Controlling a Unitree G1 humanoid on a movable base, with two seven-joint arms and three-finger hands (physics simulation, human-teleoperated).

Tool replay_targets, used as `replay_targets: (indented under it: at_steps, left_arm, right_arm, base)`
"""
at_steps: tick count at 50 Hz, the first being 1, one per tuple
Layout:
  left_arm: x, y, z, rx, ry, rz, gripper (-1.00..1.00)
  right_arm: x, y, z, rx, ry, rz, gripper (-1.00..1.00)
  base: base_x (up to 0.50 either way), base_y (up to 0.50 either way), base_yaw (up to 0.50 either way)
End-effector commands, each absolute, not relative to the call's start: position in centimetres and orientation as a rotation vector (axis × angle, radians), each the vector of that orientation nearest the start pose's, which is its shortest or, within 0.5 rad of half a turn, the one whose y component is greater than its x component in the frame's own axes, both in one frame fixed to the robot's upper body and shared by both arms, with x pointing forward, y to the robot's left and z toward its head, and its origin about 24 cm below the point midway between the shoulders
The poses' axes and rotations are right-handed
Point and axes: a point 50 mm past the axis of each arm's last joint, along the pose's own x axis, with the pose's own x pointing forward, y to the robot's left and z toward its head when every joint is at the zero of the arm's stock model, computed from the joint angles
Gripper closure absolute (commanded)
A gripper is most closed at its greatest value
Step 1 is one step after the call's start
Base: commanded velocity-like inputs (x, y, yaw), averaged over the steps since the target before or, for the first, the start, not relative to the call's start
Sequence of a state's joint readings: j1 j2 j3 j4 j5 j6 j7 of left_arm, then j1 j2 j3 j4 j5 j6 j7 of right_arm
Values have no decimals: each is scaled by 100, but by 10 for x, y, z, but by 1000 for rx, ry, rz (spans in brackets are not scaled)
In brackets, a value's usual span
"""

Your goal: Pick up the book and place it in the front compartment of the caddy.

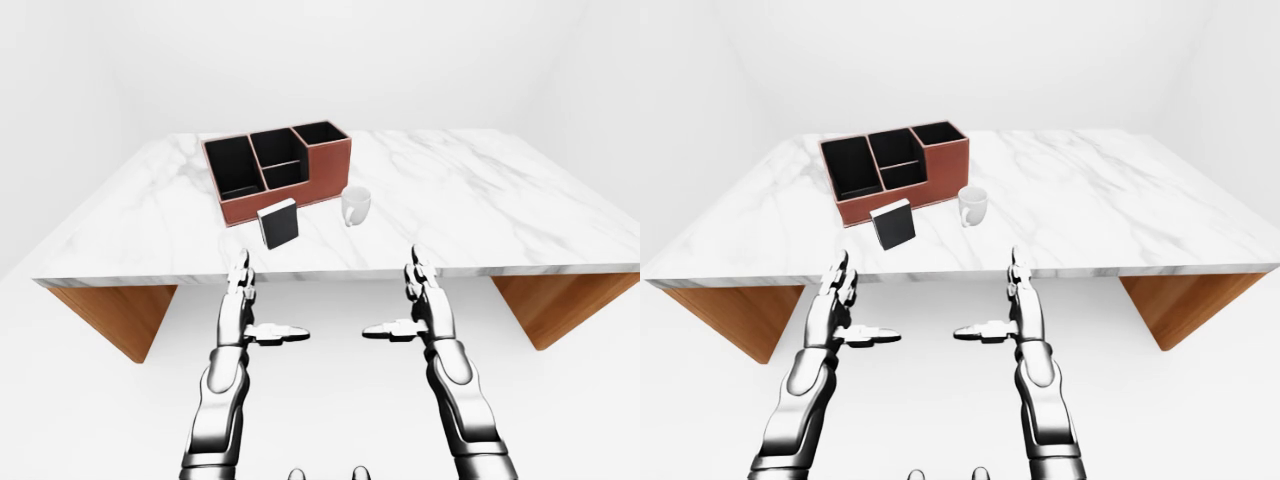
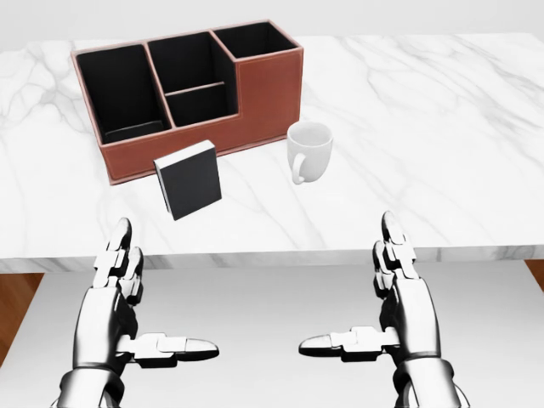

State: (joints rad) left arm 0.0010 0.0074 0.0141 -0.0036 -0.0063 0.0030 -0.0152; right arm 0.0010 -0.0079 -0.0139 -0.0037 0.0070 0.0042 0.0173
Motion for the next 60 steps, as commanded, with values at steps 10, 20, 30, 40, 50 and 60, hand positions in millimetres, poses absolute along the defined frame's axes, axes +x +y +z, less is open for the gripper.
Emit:
replay_targets:
  at_steps: [10, 20, 30, 40, 50, 60]
  left_arm:
    - [252, 161, 48, 10, -4, -3, -100]
    - [249, 164, 67, 17, -59, -3, -100]
    - [244, 170, 93, 28, -170, 7, -100]
    - [235, 175, 123, 46, -301, 15, -100]
    - [221, 179, 155, 64, -445, 20, -100]
    - [220, 180, 157, 66, -457, 20, -100]
  right_arm:
    - [252, -160, 47, 1, -5, 18, -100]
    - [251, -160, 53, -33, -26, 11, -100]
    - [249, -162, 65, -31, -50, 6, -100]
    - [245, -163, 87, -25, -145, 3, -100]
    - [226, -163, 140, -43, -379, 12, -100]
    - [225, -163, 144, -44, -398, 12, -100]
  base:
    - [0, 0, 0]
    - [0, 0, 0]
    - [0, 0, 0]
    - [0, 0, 0]
    - [0, 0, 0]
    - [0, 0, 0]
